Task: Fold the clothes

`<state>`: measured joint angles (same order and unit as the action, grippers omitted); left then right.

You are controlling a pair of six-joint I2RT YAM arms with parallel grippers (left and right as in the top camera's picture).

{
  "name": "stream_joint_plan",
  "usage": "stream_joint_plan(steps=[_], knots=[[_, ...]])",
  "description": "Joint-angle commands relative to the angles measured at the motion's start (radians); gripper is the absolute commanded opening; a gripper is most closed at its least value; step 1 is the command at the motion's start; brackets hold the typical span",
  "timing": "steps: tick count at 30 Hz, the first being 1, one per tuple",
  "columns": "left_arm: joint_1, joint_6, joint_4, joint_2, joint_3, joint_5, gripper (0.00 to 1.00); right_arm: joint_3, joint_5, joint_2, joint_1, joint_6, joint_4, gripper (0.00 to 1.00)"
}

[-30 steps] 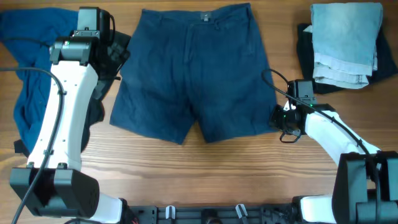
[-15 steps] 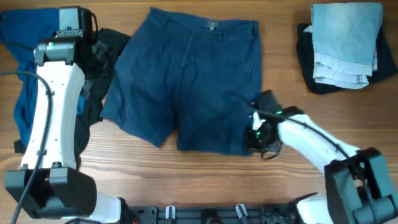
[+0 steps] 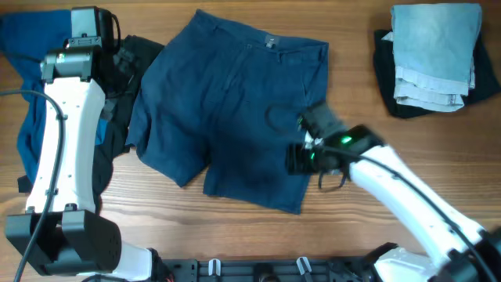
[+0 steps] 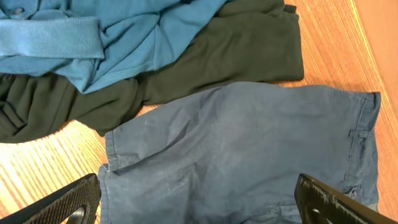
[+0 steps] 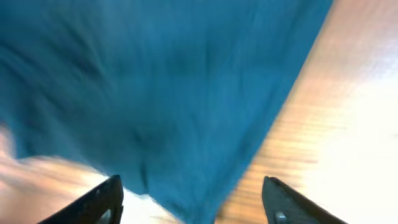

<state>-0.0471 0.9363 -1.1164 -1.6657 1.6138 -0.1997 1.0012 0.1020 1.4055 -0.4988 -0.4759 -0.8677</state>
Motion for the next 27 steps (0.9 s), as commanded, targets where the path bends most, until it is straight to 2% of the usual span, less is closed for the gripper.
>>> stream_joint_plan(steps=[1,5,9,17,22,23,24,25,26,27], knots=[[-0.006,-0.017,0.002,0.011,-0.002,0.001,1.00,0.084,-0.104,-0.026,0.081,0.124,0.120,0.79],[-0.005,-0.034,0.002,0.011,-0.002,0.001,1.00,0.084,-0.155,0.114,0.230,0.246,0.479,0.79],[-0.005,-0.047,0.002,0.006,-0.006,0.001,1.00,0.133,-0.110,0.337,0.355,0.317,0.723,0.80],[-0.005,-0.048,0.002,-0.006,-0.006,-0.001,1.00,0.295,0.012,0.718,0.399,0.362,0.959,0.79],[-0.005,-0.047,0.002,-0.006,-0.006,-0.010,1.00,0.328,0.031,0.827,0.399,0.252,1.020,0.69],[-0.005,-0.047,0.002,-0.006,-0.006,-0.010,1.00,0.328,0.030,0.827,0.399,0.237,1.020,0.62],[-0.005,-0.047,0.002,-0.006,-0.006,-0.010,1.00,0.330,0.030,0.824,0.399,0.236,1.021,0.47],[-0.005,-0.047,0.002,-0.006,-0.006,-0.010,1.00,0.336,0.030,0.821,0.400,0.237,1.013,0.38],[-0.005,-0.047,0.002,-0.006,-0.006,-0.010,1.00,0.349,0.029,0.812,0.403,0.233,0.983,0.20],[-0.005,-0.047,0.002,-0.006,-0.006,-0.010,1.00,0.363,0.026,0.798,0.407,0.233,0.945,0.10]])
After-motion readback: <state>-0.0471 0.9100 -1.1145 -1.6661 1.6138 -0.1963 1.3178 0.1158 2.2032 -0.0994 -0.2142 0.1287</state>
